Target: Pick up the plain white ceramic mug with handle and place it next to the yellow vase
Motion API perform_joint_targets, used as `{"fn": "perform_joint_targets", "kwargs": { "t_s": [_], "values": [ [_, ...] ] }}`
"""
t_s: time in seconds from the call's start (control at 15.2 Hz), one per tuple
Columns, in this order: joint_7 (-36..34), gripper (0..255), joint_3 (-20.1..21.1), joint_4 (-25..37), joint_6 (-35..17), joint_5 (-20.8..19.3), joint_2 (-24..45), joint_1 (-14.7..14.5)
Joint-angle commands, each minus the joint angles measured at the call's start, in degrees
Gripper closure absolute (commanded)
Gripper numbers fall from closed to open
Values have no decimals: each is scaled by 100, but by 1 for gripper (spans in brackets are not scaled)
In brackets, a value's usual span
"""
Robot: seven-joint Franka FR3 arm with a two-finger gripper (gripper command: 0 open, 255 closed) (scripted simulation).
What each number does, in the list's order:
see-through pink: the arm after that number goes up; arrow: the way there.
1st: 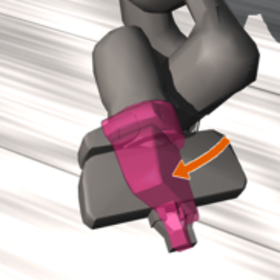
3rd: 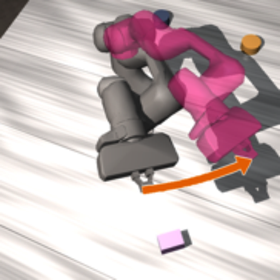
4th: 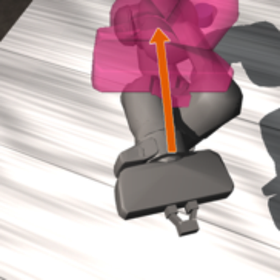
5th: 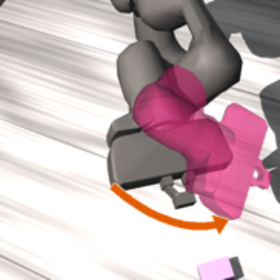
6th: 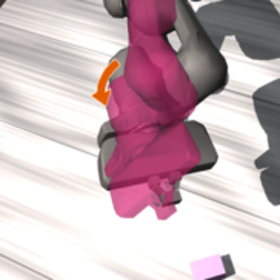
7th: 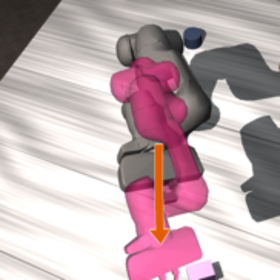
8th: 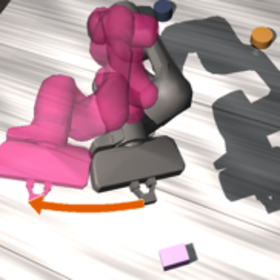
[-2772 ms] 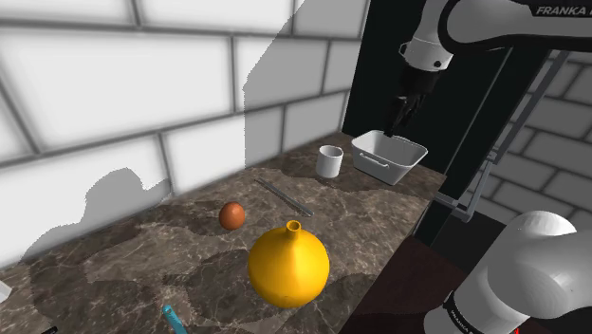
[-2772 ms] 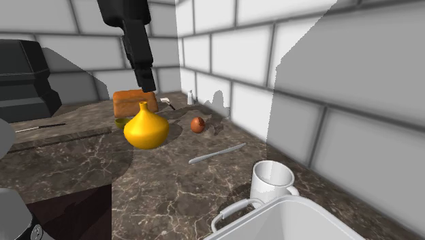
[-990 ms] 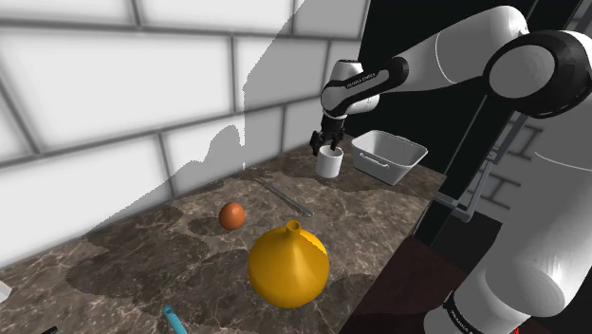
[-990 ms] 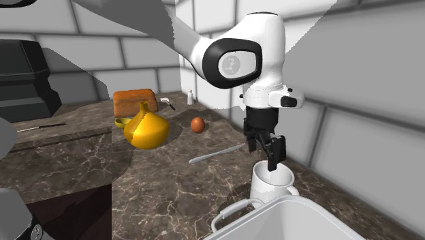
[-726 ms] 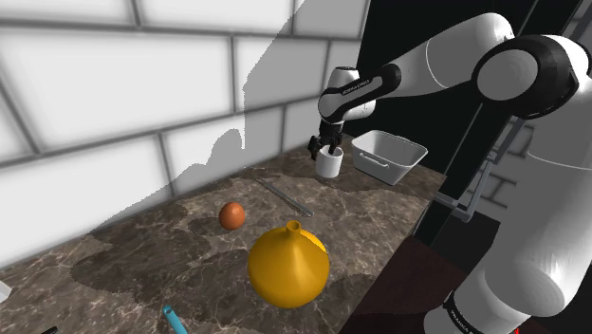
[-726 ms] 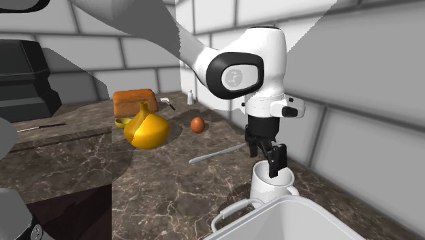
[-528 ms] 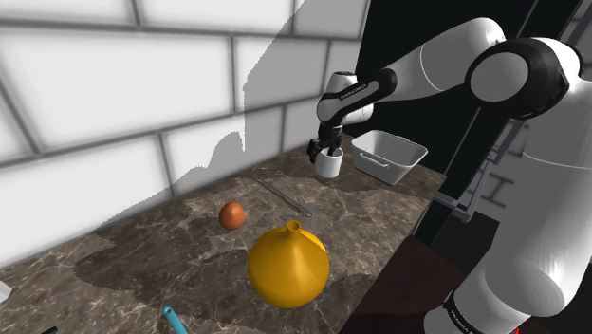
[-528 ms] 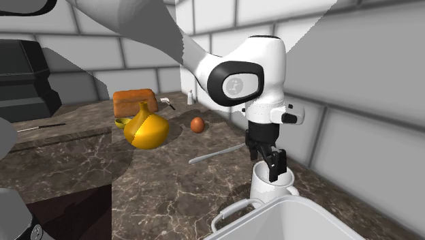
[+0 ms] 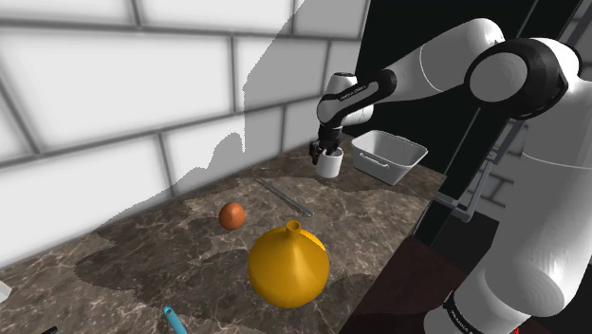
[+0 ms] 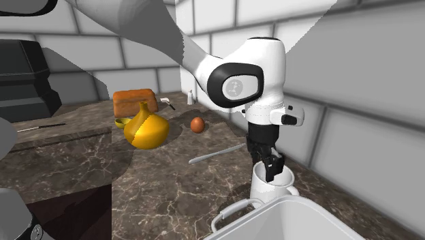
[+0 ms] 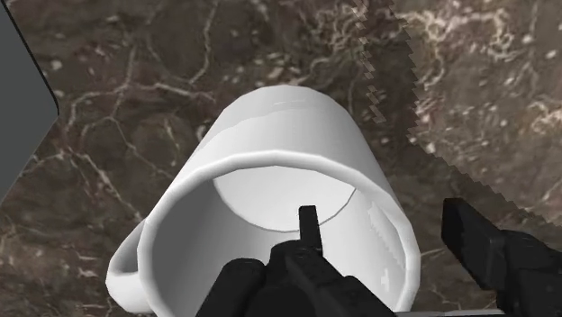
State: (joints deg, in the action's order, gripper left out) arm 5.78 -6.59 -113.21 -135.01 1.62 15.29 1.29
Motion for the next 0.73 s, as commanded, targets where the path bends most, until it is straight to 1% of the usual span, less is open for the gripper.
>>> {"fn": "perform_joint_targets", "kwargs": {
  "t_s": [0.0, 0.53, 0.66],
  "values": [
    [0, 255, 0, 0, 0, 0, 0, 0],
    [0, 255, 0, 0, -1, 0, 1, 0],
    [-8, 255, -5, 53, 133, -14, -81, -4]
  ]
}}
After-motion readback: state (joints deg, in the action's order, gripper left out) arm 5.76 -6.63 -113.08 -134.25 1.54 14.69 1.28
